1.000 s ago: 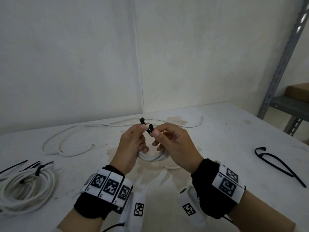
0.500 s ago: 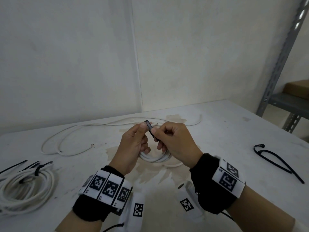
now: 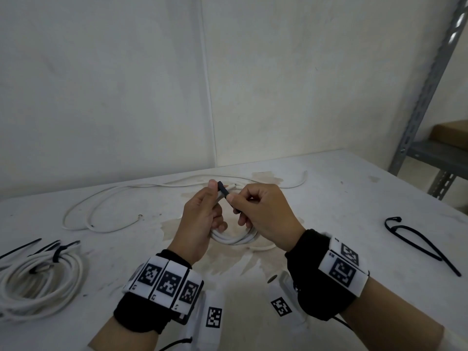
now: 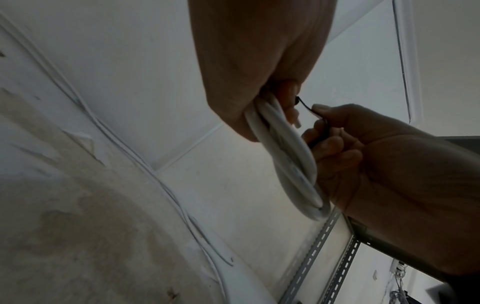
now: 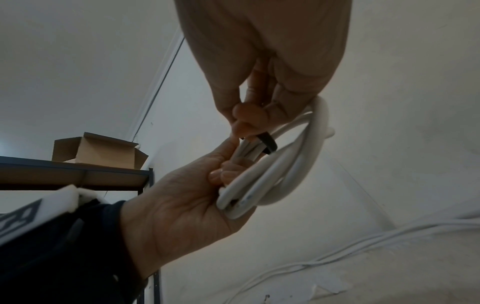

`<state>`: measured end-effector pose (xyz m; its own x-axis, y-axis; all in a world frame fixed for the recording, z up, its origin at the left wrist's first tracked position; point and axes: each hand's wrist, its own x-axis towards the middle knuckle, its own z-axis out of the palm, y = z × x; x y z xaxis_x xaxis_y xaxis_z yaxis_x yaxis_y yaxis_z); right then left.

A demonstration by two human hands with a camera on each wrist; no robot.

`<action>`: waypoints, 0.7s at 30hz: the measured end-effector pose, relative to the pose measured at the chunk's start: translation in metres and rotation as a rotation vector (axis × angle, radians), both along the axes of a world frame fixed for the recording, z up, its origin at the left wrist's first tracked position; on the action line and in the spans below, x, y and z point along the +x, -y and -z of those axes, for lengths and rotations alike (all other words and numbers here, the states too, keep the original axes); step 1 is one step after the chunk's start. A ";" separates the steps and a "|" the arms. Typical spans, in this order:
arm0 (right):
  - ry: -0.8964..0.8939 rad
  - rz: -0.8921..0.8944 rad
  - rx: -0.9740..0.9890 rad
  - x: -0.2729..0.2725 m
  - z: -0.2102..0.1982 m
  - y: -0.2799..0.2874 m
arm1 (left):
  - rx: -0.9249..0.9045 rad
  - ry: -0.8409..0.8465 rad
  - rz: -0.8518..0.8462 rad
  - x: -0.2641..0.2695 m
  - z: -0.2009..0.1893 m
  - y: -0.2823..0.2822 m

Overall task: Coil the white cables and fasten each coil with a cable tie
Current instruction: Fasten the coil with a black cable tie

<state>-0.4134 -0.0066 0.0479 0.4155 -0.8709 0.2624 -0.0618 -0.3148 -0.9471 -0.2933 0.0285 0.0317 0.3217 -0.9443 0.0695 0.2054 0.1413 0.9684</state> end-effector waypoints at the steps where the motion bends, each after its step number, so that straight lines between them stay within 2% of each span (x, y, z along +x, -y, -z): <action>1: -0.005 -0.001 -0.004 0.000 0.000 0.000 | 0.002 -0.004 -0.002 0.000 0.000 0.000; 21: 0.003 -0.016 -0.047 0.007 0.001 -0.001 | 0.007 0.008 -0.025 0.006 -0.003 -0.003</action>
